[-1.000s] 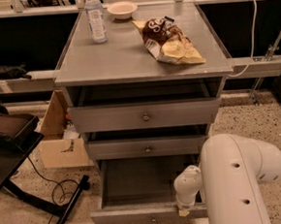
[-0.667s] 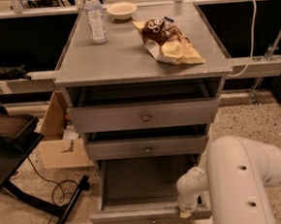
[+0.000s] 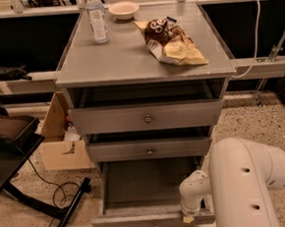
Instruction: Open bottom drawer
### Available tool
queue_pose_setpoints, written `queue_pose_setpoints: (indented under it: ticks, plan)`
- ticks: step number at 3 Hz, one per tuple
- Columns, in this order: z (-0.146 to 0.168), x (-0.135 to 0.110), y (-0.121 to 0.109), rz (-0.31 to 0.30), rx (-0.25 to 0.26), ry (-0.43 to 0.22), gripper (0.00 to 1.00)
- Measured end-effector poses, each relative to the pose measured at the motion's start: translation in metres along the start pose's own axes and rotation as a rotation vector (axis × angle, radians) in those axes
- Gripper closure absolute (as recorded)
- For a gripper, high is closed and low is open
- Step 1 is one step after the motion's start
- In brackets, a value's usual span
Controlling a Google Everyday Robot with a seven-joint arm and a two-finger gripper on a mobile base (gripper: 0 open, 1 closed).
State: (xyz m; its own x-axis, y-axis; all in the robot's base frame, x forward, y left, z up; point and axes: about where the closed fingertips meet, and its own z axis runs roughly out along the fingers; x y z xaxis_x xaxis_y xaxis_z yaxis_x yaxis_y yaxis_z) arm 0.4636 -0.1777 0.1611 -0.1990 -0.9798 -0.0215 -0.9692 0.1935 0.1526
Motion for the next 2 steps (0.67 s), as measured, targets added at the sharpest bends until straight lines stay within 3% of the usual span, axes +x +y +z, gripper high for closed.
queue_pose_setpoints:
  ticks: [2]
  plan:
    - [0.0, 0.0, 0.0, 0.0, 0.0, 0.0, 0.15]
